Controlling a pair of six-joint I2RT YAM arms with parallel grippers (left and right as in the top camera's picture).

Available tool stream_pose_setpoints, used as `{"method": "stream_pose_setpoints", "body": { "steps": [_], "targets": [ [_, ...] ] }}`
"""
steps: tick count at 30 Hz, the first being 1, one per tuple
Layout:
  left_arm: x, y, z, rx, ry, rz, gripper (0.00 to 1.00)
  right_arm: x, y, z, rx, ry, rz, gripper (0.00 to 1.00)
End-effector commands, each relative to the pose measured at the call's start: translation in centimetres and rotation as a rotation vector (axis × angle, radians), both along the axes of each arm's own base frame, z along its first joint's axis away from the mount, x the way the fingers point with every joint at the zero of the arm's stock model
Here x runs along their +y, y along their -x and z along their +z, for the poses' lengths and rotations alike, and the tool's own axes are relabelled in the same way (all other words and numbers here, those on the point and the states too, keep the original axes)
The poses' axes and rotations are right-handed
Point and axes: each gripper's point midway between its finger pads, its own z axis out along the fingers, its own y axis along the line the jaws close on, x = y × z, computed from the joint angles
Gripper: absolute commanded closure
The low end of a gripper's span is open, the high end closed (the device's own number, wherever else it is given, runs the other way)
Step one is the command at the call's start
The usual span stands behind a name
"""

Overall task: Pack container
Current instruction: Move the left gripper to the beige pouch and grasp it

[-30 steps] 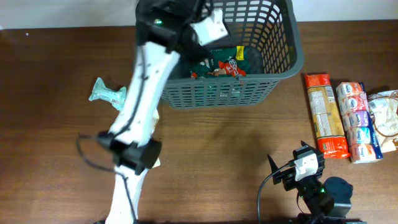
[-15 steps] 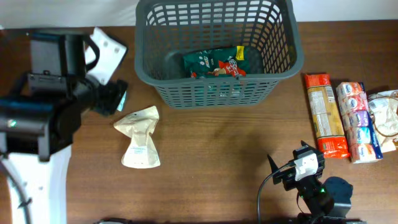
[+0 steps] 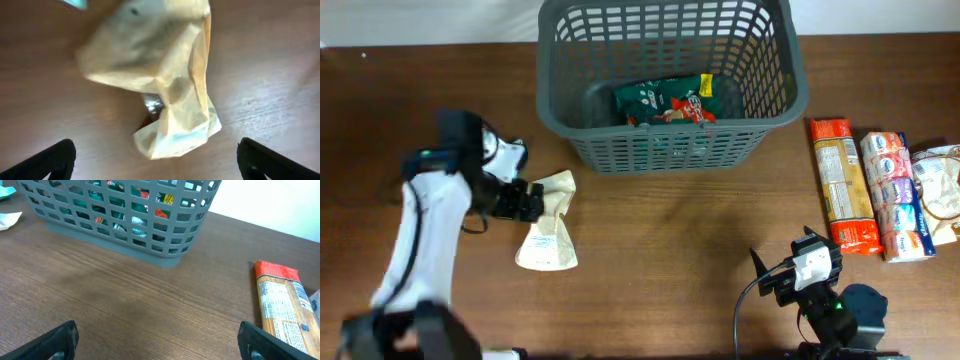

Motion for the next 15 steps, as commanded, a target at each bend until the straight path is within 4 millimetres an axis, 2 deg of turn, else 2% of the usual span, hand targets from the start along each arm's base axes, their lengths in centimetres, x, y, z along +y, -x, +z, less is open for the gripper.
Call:
{"method": "stream_pose_setpoints", "body": {
  "steps": [1, 2, 4, 6, 15],
  "targets": [
    [-1.4, 0.3, -4.7, 0.136, 0.107, 0.027, 0.02, 0.2, 0.1, -0.1, 0.003, -0.014, 0.007, 0.01],
    [-1.5, 0.2, -6.2, 0.174, 0.116, 0.050, 0.02, 0.2, 0.1, -0.1, 0.003, -0.013, 0.007, 0.01],
    [-1.7, 0.0, -7.5, 0.204, 0.131, 0.065, 0.05, 0.2, 0.1, -0.1, 0.003, -0.014, 0.007, 0.01],
    [-1.6, -0.1, -8.9, 0.239, 0.134, 0.090, 0.17, 0.2, 0.1, -0.1, 0.003, -0.014, 0.007, 0.01],
    [-3.0, -0.8, -12.7, 0.207, 0.205, 0.151, 0.20, 0.2, 0.1, -0.1, 0.003, -0.014, 0.006, 0.01]
  ]
}}
